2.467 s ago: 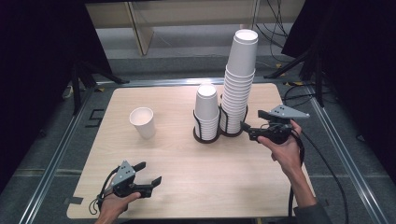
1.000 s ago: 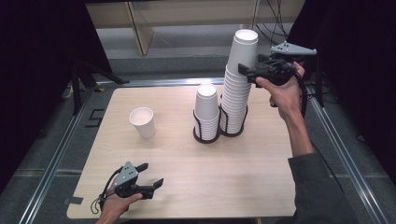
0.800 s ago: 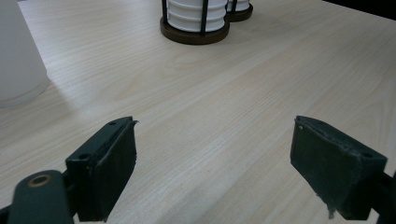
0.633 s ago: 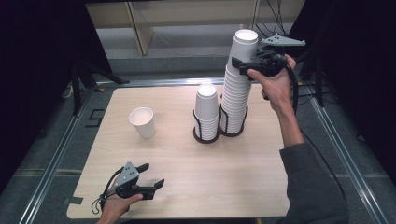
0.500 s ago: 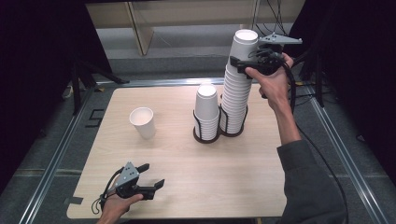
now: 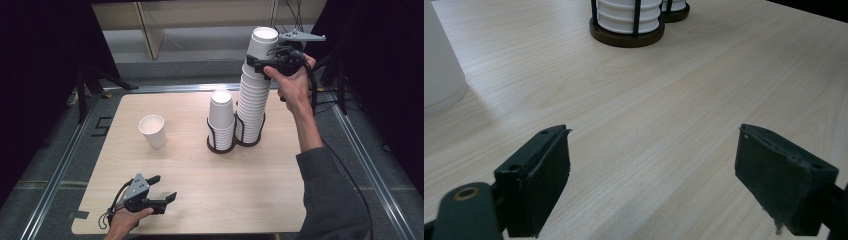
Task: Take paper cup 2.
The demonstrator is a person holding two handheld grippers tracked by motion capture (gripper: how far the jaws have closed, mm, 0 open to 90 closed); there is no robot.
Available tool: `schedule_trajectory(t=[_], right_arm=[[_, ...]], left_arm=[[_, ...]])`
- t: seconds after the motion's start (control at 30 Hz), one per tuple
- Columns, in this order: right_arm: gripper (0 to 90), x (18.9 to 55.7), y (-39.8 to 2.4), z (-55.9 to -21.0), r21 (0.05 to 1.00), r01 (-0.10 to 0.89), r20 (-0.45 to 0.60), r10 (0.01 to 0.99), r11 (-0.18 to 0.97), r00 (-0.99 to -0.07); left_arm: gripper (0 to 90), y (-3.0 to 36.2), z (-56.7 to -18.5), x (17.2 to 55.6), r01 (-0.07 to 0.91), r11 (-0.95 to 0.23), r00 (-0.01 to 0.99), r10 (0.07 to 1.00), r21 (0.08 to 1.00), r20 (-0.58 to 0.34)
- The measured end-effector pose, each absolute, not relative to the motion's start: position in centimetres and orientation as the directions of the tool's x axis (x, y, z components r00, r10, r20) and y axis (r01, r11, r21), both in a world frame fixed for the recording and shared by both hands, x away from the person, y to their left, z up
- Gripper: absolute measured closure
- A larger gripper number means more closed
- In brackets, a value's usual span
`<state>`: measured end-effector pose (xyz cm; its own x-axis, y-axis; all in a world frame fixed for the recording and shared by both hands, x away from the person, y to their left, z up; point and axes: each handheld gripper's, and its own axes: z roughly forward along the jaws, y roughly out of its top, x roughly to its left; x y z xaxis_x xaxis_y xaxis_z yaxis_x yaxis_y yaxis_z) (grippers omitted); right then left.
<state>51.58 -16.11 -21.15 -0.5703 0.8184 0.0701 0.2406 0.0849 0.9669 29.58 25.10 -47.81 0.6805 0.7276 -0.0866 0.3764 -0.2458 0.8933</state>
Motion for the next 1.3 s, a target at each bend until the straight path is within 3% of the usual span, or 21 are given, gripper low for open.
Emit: schedule_trajectory(t=[0.73,1.0,1.3], right_arm=[[17.8,48.5,-17.5,-14.4,0.993,0.116,0.047,0.847,0.017,-0.529],[17.9,45.6,-18.7,-14.5,0.995,0.097,0.021,0.83,0.039,-0.557],[17.8,41.3,-18.9,-16.7,0.989,0.125,0.016,0.795,0.076,-0.606]], left_arm=[[14.2,24.8,-47.9,29.5,0.381,-0.246,0.684,0.724,0.891,-0.093],[14.2,25.0,-47.8,29.6,0.38,-0.3,0.69,0.722,0.875,-0.052],[14.2,24.6,-48.1,29.7,0.383,-0.251,0.684,0.723,0.889,-0.091]])
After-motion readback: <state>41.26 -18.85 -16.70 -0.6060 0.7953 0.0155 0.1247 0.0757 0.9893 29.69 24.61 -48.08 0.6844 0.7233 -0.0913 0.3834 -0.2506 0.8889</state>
